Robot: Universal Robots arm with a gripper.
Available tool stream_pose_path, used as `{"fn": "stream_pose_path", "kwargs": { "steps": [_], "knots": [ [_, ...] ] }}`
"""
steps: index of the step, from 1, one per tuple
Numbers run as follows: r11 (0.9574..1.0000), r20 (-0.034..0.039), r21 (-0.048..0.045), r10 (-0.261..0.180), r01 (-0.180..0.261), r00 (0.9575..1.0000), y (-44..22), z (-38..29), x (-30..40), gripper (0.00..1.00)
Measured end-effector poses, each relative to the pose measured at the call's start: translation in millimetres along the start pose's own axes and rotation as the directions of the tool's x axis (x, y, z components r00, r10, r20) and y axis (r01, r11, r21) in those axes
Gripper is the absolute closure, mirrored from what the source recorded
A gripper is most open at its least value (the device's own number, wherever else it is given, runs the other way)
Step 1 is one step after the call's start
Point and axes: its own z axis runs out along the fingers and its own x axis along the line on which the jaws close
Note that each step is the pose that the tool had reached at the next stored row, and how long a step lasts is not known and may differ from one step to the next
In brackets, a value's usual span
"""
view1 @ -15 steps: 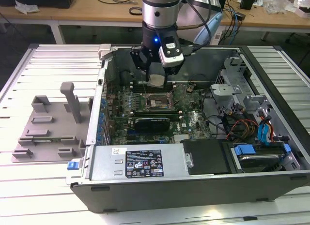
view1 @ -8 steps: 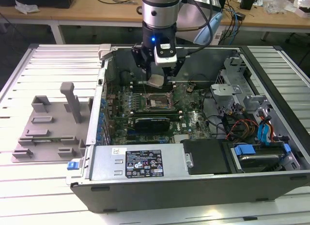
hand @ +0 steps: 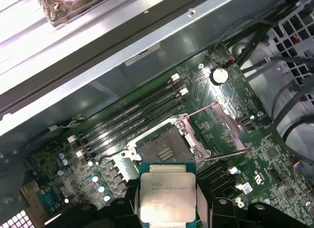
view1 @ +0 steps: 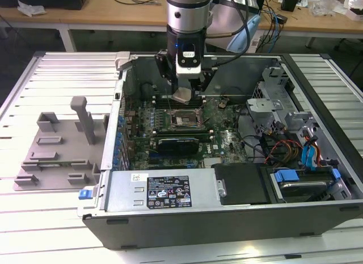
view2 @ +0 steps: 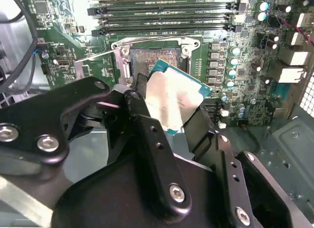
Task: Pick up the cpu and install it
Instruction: 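Place the cpu into insertion slot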
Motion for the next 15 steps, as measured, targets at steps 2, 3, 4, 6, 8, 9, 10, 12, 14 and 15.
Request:
{"fn": "stream_pose_path", "kwargs": {
  "steps": [2,3,4,6,8,9,10,12,14,15],
  "knots": [
    [0.9997,0.001,0.0005,0.025,-0.025,0.9997,0.0,0.0,0.0,0.45],
    [0.9993,0.0015,0.0008,0.038,-0.038,0.9993,0.0,0.0,0.0,0.45],
    [0.9986,0.0021,0.001,0.052,-0.052,0.9986,0.0,0.0,0.0,0.45],
    [0.9945,0.0042,0.0021,0.104,-0.104,0.9945,0.0,0.0,0.0,0.45],
    [0.9894,0.0059,0.0028,0.145,-0.145,0.9894,0.0,0.0,0.0,0.45],
    [0.9873,0.0065,0.0029,0.159,-0.159,0.9873,0.0,0.1,0.0,0.45],
    [0.9842,0.0073,0.0032,0.177,-0.177,0.9842,0.0,0.0,0.0,0.45],
    [0.9756,0.0092,0.0038,0.219,-0.219,0.9756,0.0,0.1,0.0,0.45],
    [0.9693,0.0103,0.0042,0.246,-0.246,0.9693,0.0,0.1,0.0,0.45],
    [0.9668,0.0107,0.0043,0.256,-0.256,0.9667,0.0,0.1,0.0,0.45]
  ]
}}
